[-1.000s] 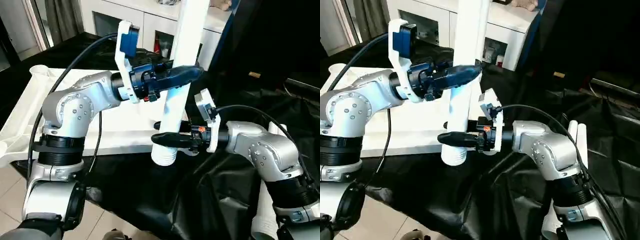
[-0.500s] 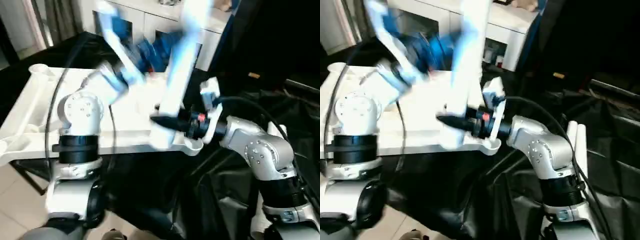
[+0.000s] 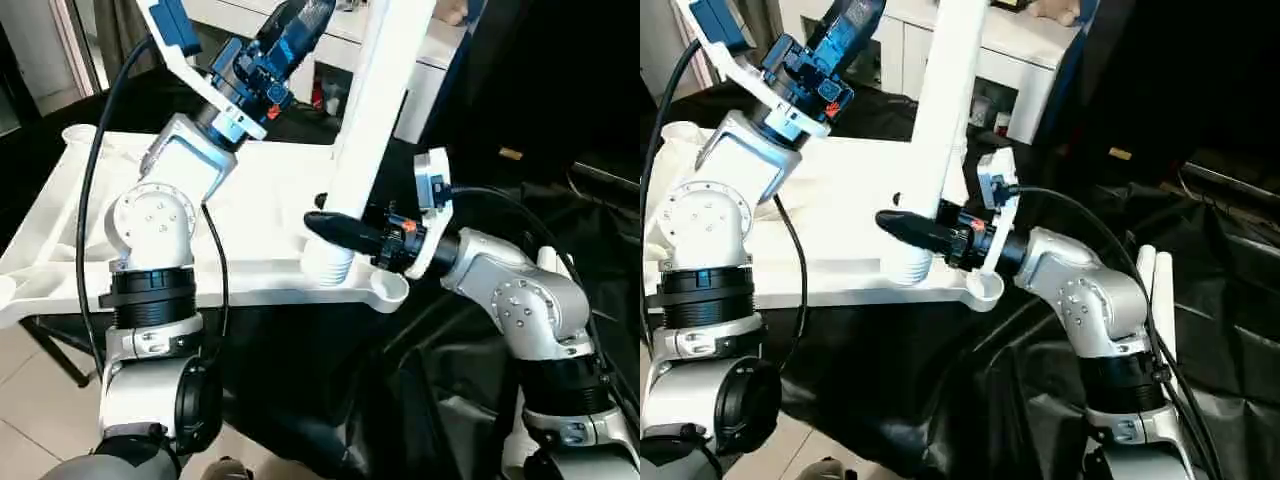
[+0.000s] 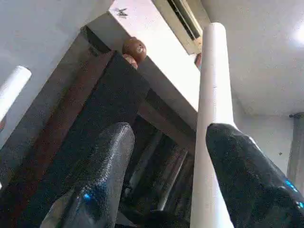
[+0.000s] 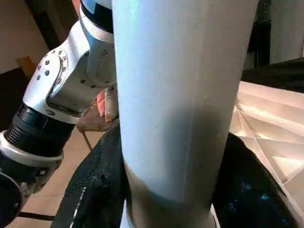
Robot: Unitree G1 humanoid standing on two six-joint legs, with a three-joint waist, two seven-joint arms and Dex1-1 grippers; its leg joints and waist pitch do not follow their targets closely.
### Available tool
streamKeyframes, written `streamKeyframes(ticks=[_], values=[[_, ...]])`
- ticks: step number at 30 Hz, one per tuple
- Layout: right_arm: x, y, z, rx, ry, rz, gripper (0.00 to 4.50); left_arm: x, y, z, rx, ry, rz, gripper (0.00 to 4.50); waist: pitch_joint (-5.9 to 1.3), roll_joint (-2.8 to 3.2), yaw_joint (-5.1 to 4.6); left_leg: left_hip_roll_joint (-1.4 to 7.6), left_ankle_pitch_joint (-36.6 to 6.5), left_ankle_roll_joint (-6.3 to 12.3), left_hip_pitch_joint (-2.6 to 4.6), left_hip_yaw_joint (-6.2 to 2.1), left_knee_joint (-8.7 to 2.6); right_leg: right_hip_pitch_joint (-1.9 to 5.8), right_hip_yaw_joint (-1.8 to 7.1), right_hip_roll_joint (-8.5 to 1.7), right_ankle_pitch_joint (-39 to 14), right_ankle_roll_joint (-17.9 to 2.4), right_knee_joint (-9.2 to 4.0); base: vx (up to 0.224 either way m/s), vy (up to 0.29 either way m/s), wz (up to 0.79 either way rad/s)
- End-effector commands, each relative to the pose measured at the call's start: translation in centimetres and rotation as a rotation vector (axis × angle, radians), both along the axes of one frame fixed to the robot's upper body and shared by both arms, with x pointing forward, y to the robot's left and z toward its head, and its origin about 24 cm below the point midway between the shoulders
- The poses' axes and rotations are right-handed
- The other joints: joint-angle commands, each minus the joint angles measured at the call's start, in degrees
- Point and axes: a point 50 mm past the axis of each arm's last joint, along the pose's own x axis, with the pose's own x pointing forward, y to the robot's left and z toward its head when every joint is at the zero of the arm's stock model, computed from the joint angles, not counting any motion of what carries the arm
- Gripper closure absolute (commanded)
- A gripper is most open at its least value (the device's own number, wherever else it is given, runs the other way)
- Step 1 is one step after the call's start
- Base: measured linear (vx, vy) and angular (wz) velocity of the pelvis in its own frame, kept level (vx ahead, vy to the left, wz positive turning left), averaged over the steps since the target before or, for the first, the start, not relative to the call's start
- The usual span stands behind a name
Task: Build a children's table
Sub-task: Pick table leg, then insert table leg to table base
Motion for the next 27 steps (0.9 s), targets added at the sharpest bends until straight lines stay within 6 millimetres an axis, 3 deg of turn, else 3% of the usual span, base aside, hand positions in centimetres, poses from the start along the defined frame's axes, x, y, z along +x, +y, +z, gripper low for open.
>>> streamKeyframes(ticks=[1,13,14,15,16,18,19,21,22,25,27], values=[[0.0,-0.5,0.7,0.014,-0.036,-0.021,2.59,0.0,-0.4,-0.2,0.000,0.011,-0.013,1.58,-4.08,0.61,0.10,3.95,-5.9,-2.22,0.75,-1.54,-4.48,3.16,3.42,-5.92,-12.8,-7.6,-4.15,0.000,0.000,0.00],[0.0,-0.5,0.7,0.014,-0.036,-0.021,2.60,0.0,-0.4,-0.2,0.000,0.011,-0.013,1.58,-4.01,0.61,0.10,3.95,-6.5,-2.35,0.77,-1.53,-4.53,3.11,3.44,-5.97,-13.5,-7.5,-4.27,0.000,0.000,0.00],[1.0,-1.8,-0.4,-0.036,-0.050,-0.228,2.60,0.4,-0.4,-3.2,0.197,0.033,0.129,1.58,-4.02,0.54,0.11,3.96,-6.4,-2.36,0.72,-1.53,-4.51,3.16,3.45,-6.01,-13.5,-7.5,-4.29,0.000,0.000,0.00],[1.3,-2.2,-0.8,-0.055,-0.055,-0.288,2.60,0.4,-0.3,-4.2,0.275,0.036,0.162,1.58,-3.87,2.01,-0.22,4.49,-7.7,-3.15,1.24,-1.75,-5.04,2.28,3.55,-5.90,-14.3,-5.4,-5.00,0.000,0.000,0.00],[2.2,-3.9,-1.9,-0.137,-0.095,-0.521,2.60,0.2,-0.1,-7.9,0.547,0.036,0.250,1.58,-3.84,1.54,-0.40,4.34,-8.1,-4.00,1.19,-1.88,-5.32,2.59,3.45,-5.84,-15.8,-3.6,-5.09,0.000,0.000,0.00],[2.7,-4.9,-2.3,-0.179,-0.127,-0.650,2.60,-0.1,0.3,-9.5,0.658,0.035,0.273,1.58,-4.30,1.69,-0.88,3.75,-7.4,-5.07,1.49,-1.41,-5.14,2.62,3.69,-5.49,-16.8,-2.1,-4.66,0.000,0.000,0.00],[2.8,-4.9,-2.2,-0.173,-0.130,-0.653,2.61,-0.1,0.4,-9.4,0.646,0.037,0.273,1.58,-4.62,2.11,-0.65,3.84,-6.7,-5.17,1.57,-1.42,-5.01,2.68,3.71,-5.62,-15.4,-2.5,-4.51,0.000,0.000,0.00],[3.0,-4.8,-1.8,-0.143,-0.130,-0.649,2.61,0.0,0.6,-8.8,0.627,0.019,0.278,1.58,-4.87,2.01,-0.76,3.87,-5.4,-3.94,1.05,-1.38,-4.94,3.10,3.57,-5.40,-8.2,-6.1,-3.78,0.000,0.000,0.00],[3.0,-4.7,-1.7,-0.138,-0.130,-0.646,2.61,0.1,0.7,-8.7,0.626,0.014,0.280,1.58,-4.74,1.98,-0.85,3.88,-5.3,-3.39,0.85,-1.38,-4.98,3.14,3.50,-5.41,-7.0,-6.9,-3.75,0.000,0.000,0.00],[3.1,-4.6,-1.4,-0.143,-0.150,-0.636,2.61,0.1,0.9,-8.6,0.653,0.005,0.274,1.58,-4.29,1.79,-1.09,3.99,-7.3,-2.39,0.84,-1.34,-5.07,3.20,3.50,-5.67,-8.2,-8.9,-3.86,0.000,0.000,0.00],[3.2,-4.7,-1.4,-0.147,-0.155,-0.642,2.61,0.3,1.2,-9.5,0.771,0.003,0.309,1.58,-4.03,1.86,-1.31,3.91,-8.9,-2.31,1.02,-1.27,-5.19,3.05,3.57,-5.65,-11.6,-8.0,-4.25,0.000,0.000,0.00]])
